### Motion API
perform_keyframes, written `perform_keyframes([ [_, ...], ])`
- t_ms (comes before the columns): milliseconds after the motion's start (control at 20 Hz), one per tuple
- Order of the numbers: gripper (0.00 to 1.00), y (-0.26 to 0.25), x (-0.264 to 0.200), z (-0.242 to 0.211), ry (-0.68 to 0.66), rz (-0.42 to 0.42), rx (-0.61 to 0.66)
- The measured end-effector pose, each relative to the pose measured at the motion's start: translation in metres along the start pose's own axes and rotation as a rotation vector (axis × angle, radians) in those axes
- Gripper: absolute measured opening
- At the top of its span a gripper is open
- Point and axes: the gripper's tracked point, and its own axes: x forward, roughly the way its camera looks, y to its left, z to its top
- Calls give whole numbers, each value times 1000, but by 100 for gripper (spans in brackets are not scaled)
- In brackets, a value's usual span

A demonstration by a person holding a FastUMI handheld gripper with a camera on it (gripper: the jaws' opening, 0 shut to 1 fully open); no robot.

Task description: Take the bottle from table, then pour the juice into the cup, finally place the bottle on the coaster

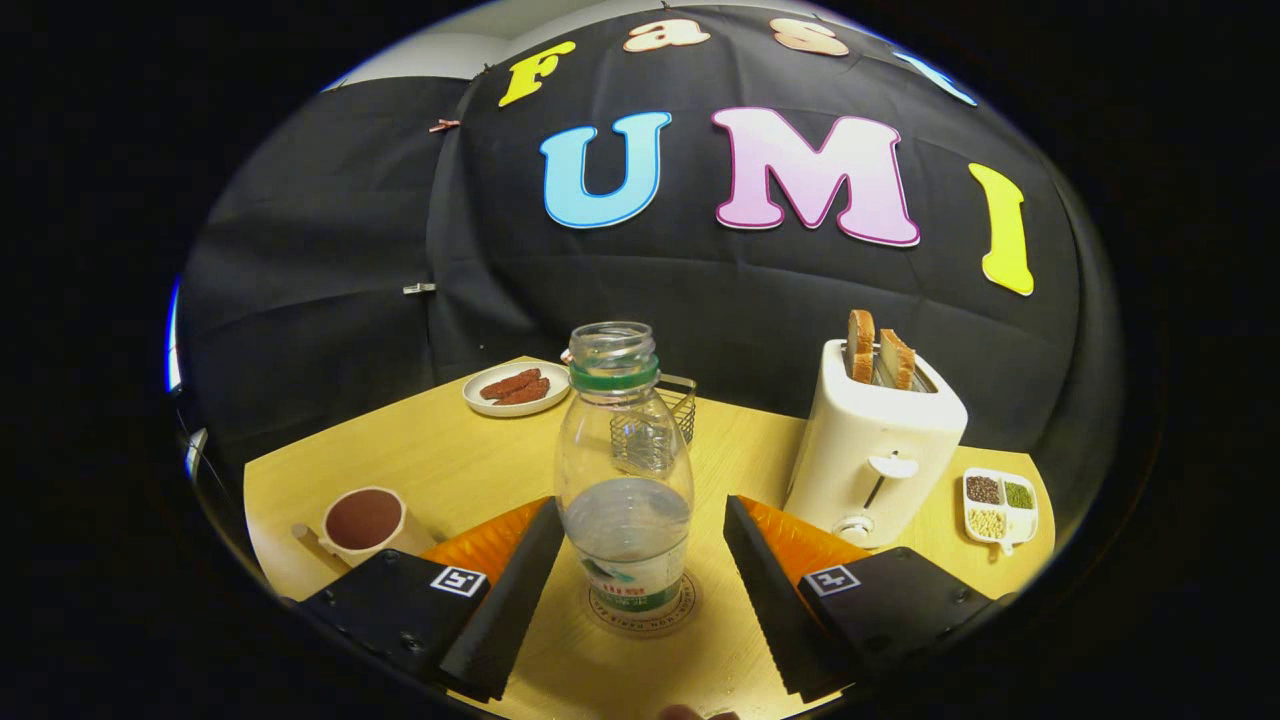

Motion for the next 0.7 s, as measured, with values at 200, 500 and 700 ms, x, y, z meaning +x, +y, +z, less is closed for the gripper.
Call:
perform_keyframes([
  [200,99,-8,-34,15,-43,-39,-20],
  [500,98,-41,-98,62,-127,-166,-4],
  [700,98,-71,-154,99,-184,-266,12],
])
